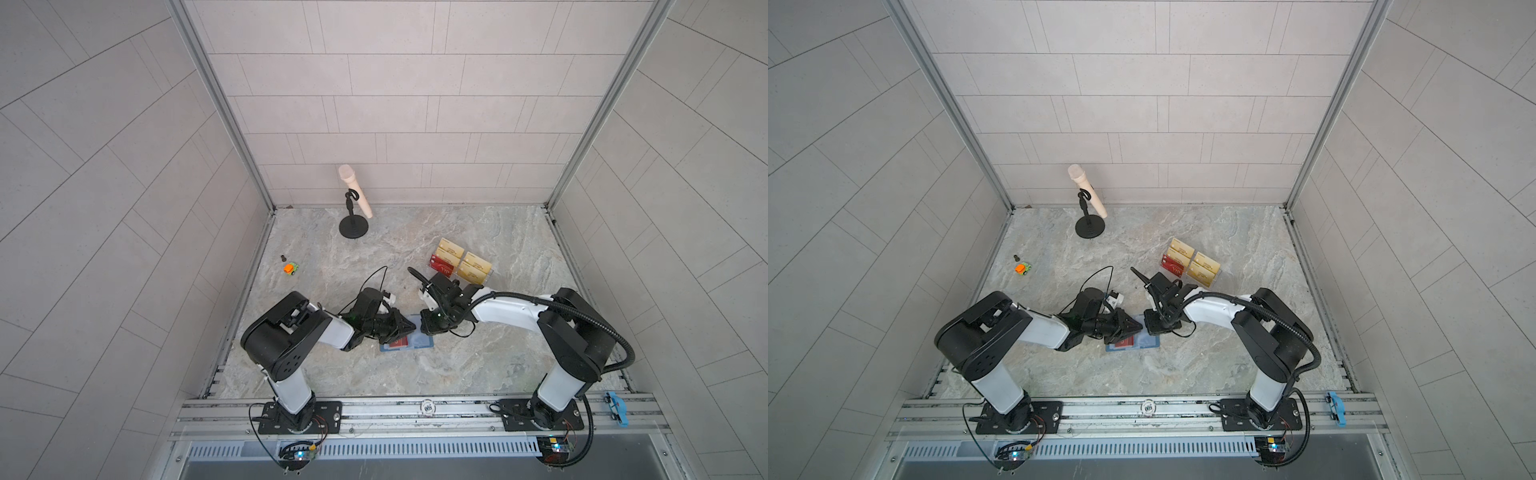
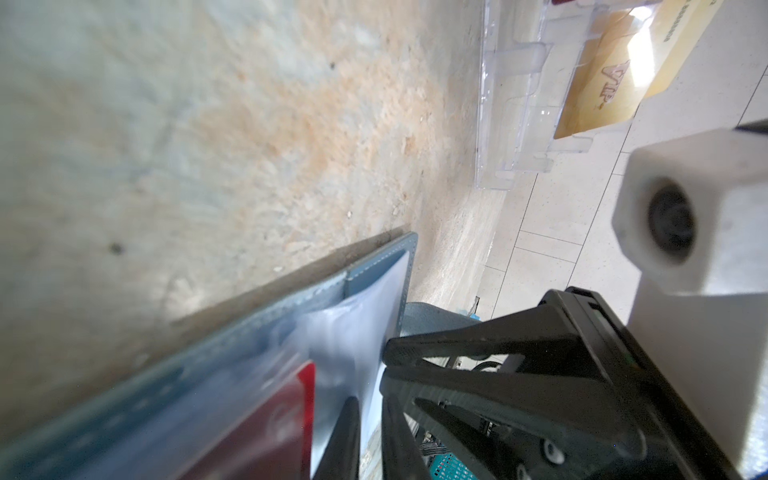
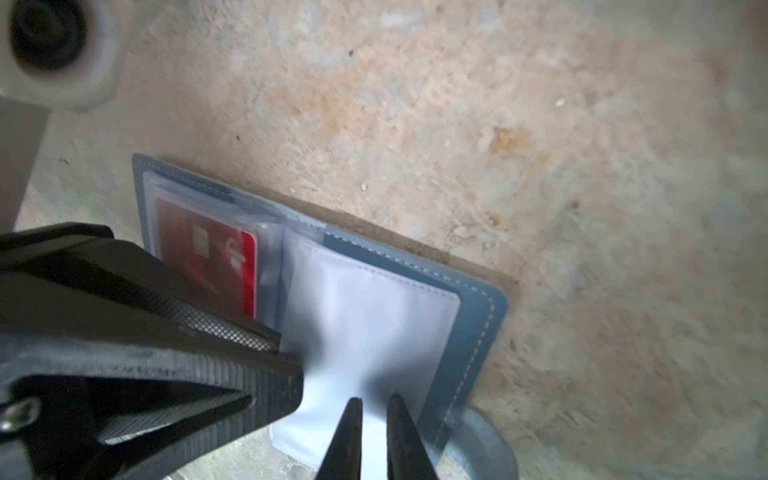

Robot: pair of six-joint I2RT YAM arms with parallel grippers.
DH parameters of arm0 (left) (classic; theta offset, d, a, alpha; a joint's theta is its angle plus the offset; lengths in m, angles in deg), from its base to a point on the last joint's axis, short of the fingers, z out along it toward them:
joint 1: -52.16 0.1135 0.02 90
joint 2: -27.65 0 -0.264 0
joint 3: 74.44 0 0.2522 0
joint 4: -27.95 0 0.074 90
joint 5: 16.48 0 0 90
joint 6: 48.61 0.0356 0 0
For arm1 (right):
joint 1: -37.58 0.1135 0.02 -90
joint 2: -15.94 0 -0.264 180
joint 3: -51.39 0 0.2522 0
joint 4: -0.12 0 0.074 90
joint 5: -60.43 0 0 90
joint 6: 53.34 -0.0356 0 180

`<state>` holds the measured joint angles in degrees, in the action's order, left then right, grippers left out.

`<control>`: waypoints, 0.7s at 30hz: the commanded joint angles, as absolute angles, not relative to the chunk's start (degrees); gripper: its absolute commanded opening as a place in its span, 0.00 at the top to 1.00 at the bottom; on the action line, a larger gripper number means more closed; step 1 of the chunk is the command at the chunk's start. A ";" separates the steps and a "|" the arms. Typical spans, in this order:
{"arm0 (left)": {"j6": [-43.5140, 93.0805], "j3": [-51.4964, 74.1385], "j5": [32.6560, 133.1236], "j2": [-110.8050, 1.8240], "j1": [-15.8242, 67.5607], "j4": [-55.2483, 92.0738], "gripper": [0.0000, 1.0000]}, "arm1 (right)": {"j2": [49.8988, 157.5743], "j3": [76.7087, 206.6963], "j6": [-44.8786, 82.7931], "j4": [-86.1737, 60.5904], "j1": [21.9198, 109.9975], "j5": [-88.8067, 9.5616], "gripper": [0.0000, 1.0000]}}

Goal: Put the credit cards into the card holder

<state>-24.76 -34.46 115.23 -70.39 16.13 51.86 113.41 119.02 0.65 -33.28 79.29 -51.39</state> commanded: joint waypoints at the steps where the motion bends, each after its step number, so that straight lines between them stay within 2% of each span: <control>1: -23.55 -33.05 114.83 -70.83 15.86 50.69 0.88 | 112.92 117.86 0.53 -34.91 79.30 -48.30 0.84; 11: -20.61 -31.63 114.56 -68.48 15.86 45.39 0.99 | 109.01 118.82 0.06 -35.96 79.15 -46.59 0.82; 21: -19.03 -33.01 115.44 -66.24 15.86 46.83 1.00 | 106.37 115.80 -2.72 -33.24 76.74 -48.49 0.79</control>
<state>-20.50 -32.65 114.73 -67.79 16.13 45.63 107.31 116.59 -1.49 -33.11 76.97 -48.82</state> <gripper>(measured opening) 0.052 0.210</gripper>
